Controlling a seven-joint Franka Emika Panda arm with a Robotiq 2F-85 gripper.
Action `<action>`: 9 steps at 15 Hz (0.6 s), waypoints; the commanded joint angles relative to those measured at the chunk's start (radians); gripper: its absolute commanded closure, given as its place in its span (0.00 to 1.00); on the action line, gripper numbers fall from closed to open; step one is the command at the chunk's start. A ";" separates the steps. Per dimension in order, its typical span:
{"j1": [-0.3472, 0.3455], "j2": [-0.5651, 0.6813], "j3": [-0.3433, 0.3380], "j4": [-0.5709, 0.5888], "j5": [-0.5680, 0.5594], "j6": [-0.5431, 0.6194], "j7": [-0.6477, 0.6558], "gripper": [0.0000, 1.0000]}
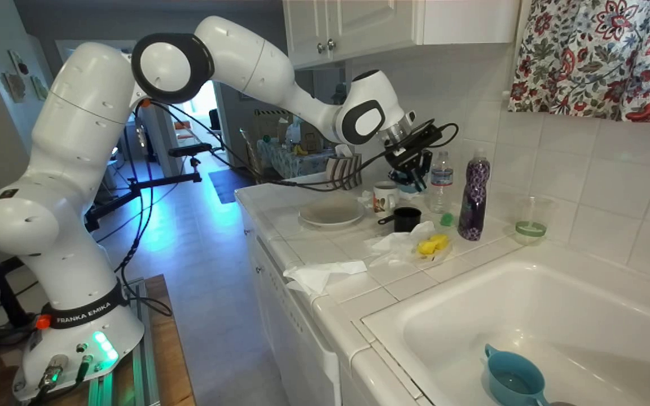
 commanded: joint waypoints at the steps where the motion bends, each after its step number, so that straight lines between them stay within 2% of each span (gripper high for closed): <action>1: 0.019 -0.055 -0.018 -0.075 -0.073 0.052 0.059 0.97; 6: 0.030 -0.060 -0.027 -0.079 -0.126 0.070 0.083 0.97; 9: 0.023 -0.054 -0.012 -0.062 -0.113 0.051 0.094 0.97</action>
